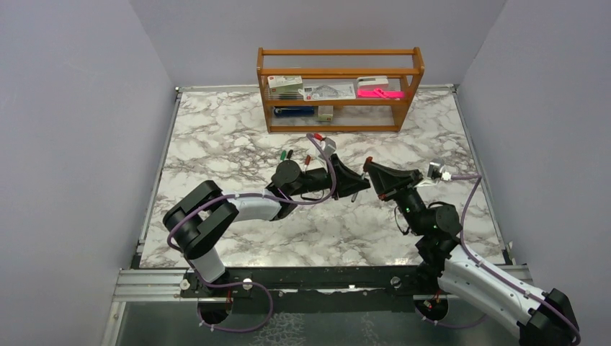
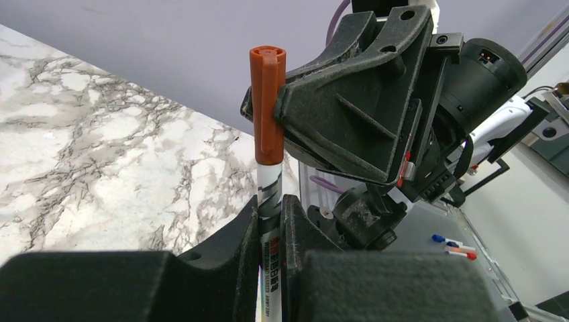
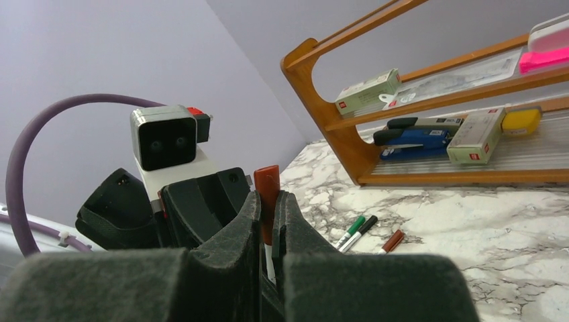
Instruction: Insert the pens into the pen caps
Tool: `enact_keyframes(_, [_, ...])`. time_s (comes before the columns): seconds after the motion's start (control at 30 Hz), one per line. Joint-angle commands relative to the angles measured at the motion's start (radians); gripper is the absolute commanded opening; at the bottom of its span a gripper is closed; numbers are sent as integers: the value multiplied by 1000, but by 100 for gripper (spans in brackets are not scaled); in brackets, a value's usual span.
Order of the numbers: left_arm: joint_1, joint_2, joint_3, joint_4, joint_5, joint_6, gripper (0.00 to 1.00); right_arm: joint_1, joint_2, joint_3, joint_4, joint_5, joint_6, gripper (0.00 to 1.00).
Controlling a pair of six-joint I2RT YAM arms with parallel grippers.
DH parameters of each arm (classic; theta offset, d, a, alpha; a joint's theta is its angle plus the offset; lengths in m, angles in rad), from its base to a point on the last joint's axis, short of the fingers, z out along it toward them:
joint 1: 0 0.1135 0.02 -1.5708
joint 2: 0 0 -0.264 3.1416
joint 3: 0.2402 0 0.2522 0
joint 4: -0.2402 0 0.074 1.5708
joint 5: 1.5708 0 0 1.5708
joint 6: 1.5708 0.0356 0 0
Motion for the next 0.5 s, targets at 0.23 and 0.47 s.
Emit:
enact_keyframes(0.23, [69,-4,146,167,-114,-3,0,27,18,-76,-187,-121,36,1])
enact_keyframes(0.47, [70,-22,52,67,-172,93,0,27,-41,-9,-244,-28,-55,24])
